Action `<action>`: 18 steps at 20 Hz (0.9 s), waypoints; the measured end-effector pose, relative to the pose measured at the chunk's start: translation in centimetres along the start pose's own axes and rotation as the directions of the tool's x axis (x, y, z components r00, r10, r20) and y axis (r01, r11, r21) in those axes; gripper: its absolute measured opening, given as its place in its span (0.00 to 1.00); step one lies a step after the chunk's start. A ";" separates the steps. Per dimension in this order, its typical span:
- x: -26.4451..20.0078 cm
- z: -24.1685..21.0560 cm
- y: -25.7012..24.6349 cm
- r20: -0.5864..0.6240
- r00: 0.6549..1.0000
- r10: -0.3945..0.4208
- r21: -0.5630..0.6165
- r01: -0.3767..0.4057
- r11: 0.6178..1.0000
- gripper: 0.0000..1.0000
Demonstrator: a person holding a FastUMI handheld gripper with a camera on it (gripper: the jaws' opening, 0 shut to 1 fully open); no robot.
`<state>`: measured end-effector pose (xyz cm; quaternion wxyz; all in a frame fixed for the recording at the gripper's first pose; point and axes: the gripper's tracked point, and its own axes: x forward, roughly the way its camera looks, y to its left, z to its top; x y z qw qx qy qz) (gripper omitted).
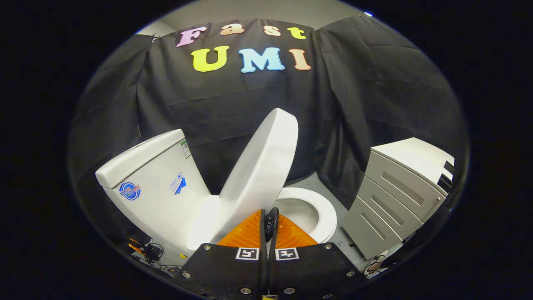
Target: Open the toilet lid.
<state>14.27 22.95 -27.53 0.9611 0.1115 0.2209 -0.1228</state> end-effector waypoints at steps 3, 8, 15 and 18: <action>-0.3 0.8 1.1 0.019 1.000 0.006 -0.055 -0.005 0.998 0.00; -0.7 1.7 2.8 0.044 0.999 0.033 -0.089 -0.029 0.996 0.00; -1.5 2.8 5.6 0.084 0.995 0.053 -0.188 -0.036 0.981 0.00; -1.7 3.1 6.7 0.094 0.993 0.064 -0.200 -0.044 0.979 0.00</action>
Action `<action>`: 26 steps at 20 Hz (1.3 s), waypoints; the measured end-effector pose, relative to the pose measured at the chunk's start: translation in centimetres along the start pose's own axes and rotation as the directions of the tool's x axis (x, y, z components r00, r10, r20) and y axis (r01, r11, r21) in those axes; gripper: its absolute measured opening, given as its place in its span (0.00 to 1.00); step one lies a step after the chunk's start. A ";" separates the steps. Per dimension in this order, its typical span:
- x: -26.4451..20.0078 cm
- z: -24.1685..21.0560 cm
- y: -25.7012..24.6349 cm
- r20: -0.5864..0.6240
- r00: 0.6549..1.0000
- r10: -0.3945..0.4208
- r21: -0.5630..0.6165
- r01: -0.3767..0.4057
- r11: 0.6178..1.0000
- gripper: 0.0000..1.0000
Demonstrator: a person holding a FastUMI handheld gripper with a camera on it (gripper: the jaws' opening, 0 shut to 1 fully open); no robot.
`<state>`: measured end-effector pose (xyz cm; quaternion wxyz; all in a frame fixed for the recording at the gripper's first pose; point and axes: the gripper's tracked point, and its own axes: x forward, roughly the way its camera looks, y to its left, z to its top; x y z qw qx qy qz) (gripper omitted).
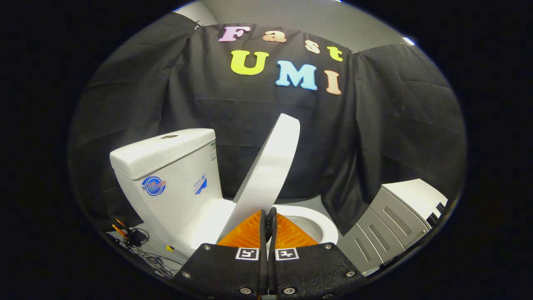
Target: Open the toilet lid.
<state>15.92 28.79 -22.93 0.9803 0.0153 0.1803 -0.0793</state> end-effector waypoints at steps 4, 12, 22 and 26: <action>-0.1 0.7 1.5 0.018 1.000 0.005 -0.039 -0.004 0.999 0.00; -0.4 2.3 5.3 0.049 0.998 0.030 -0.087 -0.026 0.996 0.00; -0.5 3.7 9.9 0.055 0.993 0.102 -0.072 -0.098 0.993 0.00; -0.7 3.8 11.9 0.055 0.990 0.132 -0.105 -0.126 0.986 0.00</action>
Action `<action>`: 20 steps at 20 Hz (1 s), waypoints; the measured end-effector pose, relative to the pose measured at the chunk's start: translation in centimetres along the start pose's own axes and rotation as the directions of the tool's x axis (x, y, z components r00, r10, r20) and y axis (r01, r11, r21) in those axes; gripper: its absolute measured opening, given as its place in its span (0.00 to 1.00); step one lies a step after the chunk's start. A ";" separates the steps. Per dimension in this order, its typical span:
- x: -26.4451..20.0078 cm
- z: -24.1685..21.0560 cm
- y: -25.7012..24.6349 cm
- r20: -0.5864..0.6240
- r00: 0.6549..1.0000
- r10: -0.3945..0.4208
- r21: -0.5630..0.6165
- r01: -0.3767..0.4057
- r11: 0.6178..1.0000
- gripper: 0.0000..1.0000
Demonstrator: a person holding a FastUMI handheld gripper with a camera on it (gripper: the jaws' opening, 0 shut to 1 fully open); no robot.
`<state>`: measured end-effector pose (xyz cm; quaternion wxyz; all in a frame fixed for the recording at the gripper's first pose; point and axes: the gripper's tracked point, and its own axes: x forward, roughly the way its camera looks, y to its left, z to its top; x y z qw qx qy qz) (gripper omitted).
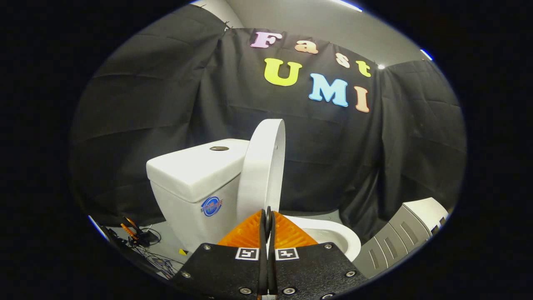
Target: Open the toilet lid.
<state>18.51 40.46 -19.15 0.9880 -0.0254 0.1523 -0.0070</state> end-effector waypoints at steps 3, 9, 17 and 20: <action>0.3 0.2 1.3 0.002 1.000 0.024 -0.024 -0.024 0.999 0.00; 0.6 0.6 2.9 0.004 0.999 0.033 -0.049 -0.033 0.998 0.00; 0.6 0.6 3.1 0.014 1.000 0.020 -0.085 -0.019 0.996 0.00; 0.5 0.6 3.2 0.015 1.000 0.016 -0.095 -0.015 0.995 0.00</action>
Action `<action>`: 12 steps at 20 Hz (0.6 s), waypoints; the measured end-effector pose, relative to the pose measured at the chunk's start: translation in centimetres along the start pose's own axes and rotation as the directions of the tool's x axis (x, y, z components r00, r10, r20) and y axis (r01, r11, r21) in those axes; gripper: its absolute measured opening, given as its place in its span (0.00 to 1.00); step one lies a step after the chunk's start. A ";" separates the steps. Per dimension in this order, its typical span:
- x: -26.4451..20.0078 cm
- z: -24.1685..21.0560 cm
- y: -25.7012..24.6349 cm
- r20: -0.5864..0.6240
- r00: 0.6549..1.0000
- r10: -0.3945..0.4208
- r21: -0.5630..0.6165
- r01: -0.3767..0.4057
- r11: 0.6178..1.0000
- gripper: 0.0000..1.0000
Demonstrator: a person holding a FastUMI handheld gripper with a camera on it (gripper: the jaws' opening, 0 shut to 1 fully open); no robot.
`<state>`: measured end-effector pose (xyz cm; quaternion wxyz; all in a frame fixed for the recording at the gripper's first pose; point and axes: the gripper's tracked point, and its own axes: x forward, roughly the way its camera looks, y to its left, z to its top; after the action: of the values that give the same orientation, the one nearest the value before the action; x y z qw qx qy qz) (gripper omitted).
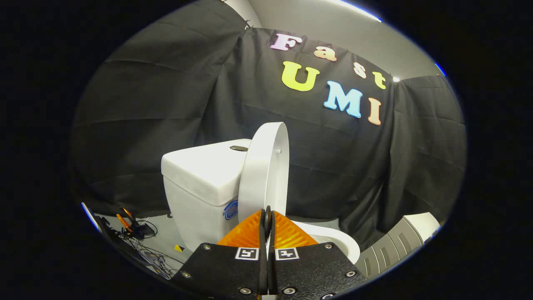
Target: Open the toilet lid.
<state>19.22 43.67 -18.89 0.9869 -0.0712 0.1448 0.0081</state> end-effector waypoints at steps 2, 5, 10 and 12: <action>0.0 -0.1 0.1 -0.002 1.000 0.005 -0.006 -0.005 1.000 0.00; 0.2 0.0 0.2 -0.005 1.000 0.025 -0.012 -0.025 1.000 0.05; 0.2 -0.5 1.1 -0.028 0.997 0.079 -0.025 -0.079 0.997 0.20; -0.3 -1.1 1.6 -0.056 0.993 0.101 -0.012 -0.101 0.995 0.37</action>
<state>18.55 45.08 -20.12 0.9803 -0.0713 0.1753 0.0572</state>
